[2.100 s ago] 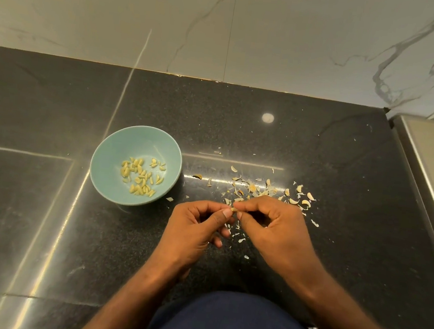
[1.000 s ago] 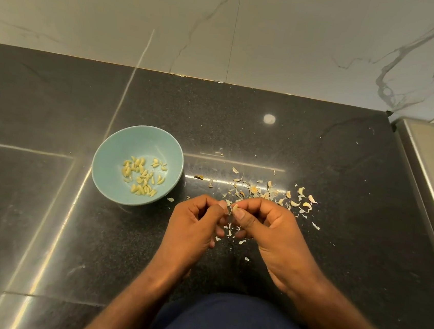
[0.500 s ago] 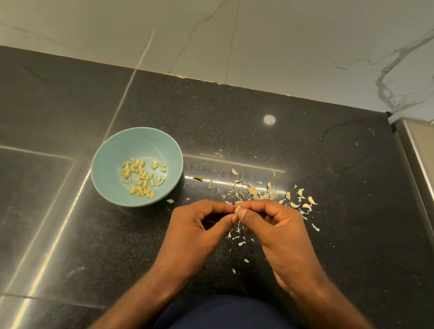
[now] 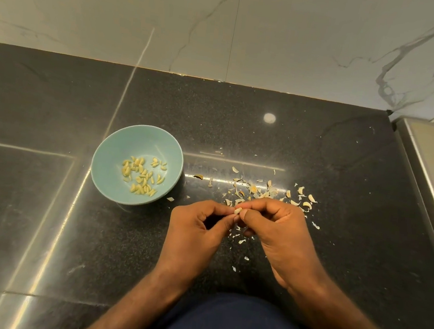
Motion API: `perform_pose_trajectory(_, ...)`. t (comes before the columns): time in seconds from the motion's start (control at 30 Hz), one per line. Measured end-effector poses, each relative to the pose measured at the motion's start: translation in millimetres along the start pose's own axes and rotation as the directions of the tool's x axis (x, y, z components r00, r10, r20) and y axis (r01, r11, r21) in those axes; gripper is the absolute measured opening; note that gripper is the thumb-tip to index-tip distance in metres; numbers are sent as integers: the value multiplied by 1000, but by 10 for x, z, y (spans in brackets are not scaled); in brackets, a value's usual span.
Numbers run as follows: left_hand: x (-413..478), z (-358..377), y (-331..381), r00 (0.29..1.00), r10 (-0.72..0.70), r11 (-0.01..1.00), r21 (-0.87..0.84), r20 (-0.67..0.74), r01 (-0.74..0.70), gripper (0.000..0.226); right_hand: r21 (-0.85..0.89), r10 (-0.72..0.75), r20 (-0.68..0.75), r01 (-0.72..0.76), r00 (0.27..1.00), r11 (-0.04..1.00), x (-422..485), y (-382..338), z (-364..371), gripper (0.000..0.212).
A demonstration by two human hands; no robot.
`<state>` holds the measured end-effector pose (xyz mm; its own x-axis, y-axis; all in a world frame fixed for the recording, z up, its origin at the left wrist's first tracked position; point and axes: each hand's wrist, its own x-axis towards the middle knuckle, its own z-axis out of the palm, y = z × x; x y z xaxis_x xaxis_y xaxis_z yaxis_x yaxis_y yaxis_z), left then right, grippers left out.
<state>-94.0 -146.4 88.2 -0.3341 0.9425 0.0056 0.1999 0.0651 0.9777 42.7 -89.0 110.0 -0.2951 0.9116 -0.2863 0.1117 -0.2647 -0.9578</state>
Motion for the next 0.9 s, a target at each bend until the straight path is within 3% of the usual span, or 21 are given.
perform_pose_trajectory(0.23,35,5,10,982,-170,956,-230,82,185,9,-5,4,-22,-4,1000,1000,8,13,10,19)
perform_pose_trajectory(0.53,45,-21,56,904,-346,746,-511,251,427,18,-24,-15,20,16,1000,1000,23,-10,-21,12)
perform_pose_trajectory(0.67,44,-28,79,889,-374,703,-544,265,459,30,-72,-47,29,49,998,996,21,1,-16,12)
perform_pose_trajectory(0.8,43,-14,63,901,-372,744,-509,222,432,28,-119,-73,33,76,997,990,27,22,2,16)
perform_pose_trajectory(0.9,46,-16,56,887,-387,706,-538,253,461,27,-93,-55,44,59,997,994,31,22,-13,18)
